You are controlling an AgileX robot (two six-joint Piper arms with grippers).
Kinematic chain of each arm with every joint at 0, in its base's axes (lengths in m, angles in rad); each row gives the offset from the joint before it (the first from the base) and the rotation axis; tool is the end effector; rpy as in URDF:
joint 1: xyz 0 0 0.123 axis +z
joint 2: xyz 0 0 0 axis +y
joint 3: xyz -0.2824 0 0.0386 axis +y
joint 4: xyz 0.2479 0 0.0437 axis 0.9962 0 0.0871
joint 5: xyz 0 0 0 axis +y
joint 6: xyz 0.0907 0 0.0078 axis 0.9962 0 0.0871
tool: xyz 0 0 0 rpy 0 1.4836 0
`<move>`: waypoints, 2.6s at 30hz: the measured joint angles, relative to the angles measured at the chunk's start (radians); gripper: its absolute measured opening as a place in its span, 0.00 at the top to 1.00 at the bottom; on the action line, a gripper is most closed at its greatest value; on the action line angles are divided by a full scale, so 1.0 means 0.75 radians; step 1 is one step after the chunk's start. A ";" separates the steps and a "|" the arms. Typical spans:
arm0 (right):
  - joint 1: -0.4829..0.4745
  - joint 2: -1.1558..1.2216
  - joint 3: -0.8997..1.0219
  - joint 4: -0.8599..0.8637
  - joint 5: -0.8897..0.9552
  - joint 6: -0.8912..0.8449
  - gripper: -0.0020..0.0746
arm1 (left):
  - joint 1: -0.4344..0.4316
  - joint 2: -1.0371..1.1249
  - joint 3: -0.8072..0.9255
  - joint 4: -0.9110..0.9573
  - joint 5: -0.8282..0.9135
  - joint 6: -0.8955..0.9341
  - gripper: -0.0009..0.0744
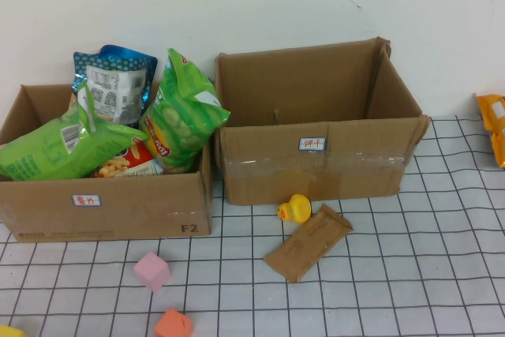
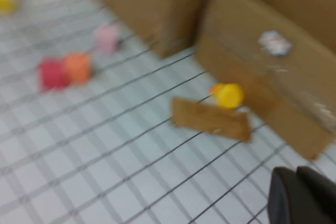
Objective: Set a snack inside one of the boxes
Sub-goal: Pick up the biscuit
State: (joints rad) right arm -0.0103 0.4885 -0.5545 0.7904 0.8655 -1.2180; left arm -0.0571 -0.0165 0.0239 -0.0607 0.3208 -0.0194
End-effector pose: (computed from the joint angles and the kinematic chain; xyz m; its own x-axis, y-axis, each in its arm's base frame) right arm 0.0794 0.0485 0.3103 -0.1393 -0.4997 -0.8549 -0.6713 0.6824 -0.2894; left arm 0.0534 -0.0048 0.1770 -0.2429 -0.0632 -0.9680 0.0571 0.9952 -0.0793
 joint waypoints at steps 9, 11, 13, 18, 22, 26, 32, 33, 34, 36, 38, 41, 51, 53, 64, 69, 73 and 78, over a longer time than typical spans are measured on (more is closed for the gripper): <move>0.144 0.559 -0.424 -0.086 0.321 -0.260 0.98 | 0.000 0.000 0.000 0.000 0.002 0.000 0.99; 0.212 0.696 -0.518 -0.153 0.367 -0.266 0.98 | 0.000 0.000 0.000 0.000 0.002 0.000 0.99; 0.289 0.834 -0.615 -0.243 0.403 -0.263 0.98 | 0.000 0.000 -0.002 0.000 0.002 0.000 0.99; 0.474 1.110 -0.820 -0.442 0.425 -0.261 0.98 | 0.000 0.000 -0.002 0.000 0.002 0.000 0.99; 0.607 1.320 -0.967 -0.563 0.427 -0.276 0.98 | 0.000 0.000 -0.002 0.000 0.002 0.000 0.99; 0.725 1.492 -1.080 -0.660 0.427 -0.314 0.98 | 0.000 0.000 -0.002 0.000 0.002 0.000 0.99; 0.824 1.696 -1.209 -0.739 0.377 -0.425 0.95 | 0.000 0.000 -0.002 0.000 0.003 0.000 0.99; 0.832 1.730 -1.230 -0.745 0.365 -0.448 0.93 | 0.000 0.000 -0.002 0.000 0.003 0.000 0.99; 0.835 1.764 -1.250 -0.748 0.355 -0.472 0.90 | 0.000 0.000 -0.002 0.000 0.003 0.000 0.99; 0.837 1.825 -1.285 -0.754 0.335 -0.513 0.83 | 0.000 0.000 -0.002 0.000 0.003 0.000 0.99; 0.837 1.883 -1.310 -0.755 0.311 -0.542 0.74 | 0.000 0.000 -0.002 0.000 0.003 0.000 0.99; 0.840 1.966 -1.330 -0.773 0.244 -0.563 0.57 | 0.000 0.000 -0.002 0.000 0.003 0.000 0.99; 0.876 2.166 -1.335 -0.910 -0.088 -0.576 0.34 | 0.000 0.000 -0.002 0.000 0.005 0.000 0.99; 0.876 2.201 -1.335 -0.921 -0.118 -0.566 0.33 | 0.000 0.000 -0.002 0.000 0.005 0.000 0.99; 0.871 2.359 -1.443 -0.951 -0.148 -0.541 0.33 | 0.000 0.000 -0.002 0.000 0.005 0.000 0.99; 0.860 2.423 -1.526 -0.940 -0.109 -0.539 0.33 | 0.000 0.000 -0.002 0.000 0.005 0.000 0.99; 0.852 2.457 -1.549 -0.937 -0.091 -0.536 0.33 | 0.000 0.000 -0.002 0.000 0.005 0.000 0.99; 0.849 2.468 -1.557 -0.929 -0.091 -0.536 0.33 | 0.000 0.000 -0.002 0.000 0.005 0.000 0.99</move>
State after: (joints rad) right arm 0.6264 2.3398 -1.7219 0.0939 0.7972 -1.6197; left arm -0.0571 -0.0165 0.0221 -0.0607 0.3245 -0.0194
